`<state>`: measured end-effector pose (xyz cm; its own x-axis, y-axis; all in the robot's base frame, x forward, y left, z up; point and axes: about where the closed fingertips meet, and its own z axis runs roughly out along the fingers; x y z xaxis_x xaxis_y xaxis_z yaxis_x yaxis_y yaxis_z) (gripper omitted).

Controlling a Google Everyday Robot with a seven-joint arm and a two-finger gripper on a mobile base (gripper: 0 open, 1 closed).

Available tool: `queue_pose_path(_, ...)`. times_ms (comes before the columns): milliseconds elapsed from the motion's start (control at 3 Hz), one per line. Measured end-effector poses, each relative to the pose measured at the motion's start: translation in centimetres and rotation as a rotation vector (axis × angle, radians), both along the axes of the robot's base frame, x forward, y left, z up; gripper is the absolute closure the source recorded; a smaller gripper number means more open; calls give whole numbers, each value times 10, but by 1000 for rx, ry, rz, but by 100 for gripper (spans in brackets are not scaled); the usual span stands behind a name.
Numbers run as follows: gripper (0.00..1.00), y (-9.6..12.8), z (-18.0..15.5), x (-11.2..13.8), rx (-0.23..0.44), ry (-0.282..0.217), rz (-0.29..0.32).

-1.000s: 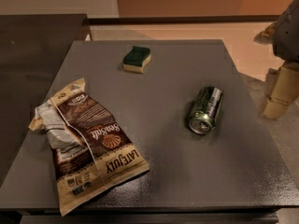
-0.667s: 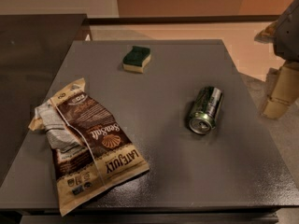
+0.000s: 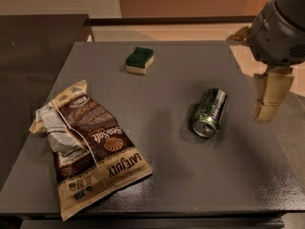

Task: Place green can upright

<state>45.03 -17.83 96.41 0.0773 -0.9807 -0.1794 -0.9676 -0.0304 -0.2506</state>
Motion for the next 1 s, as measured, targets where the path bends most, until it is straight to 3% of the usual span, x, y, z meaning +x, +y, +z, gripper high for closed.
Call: queue_pose_path(1000,0,39,-46,5,-139,-89,586)
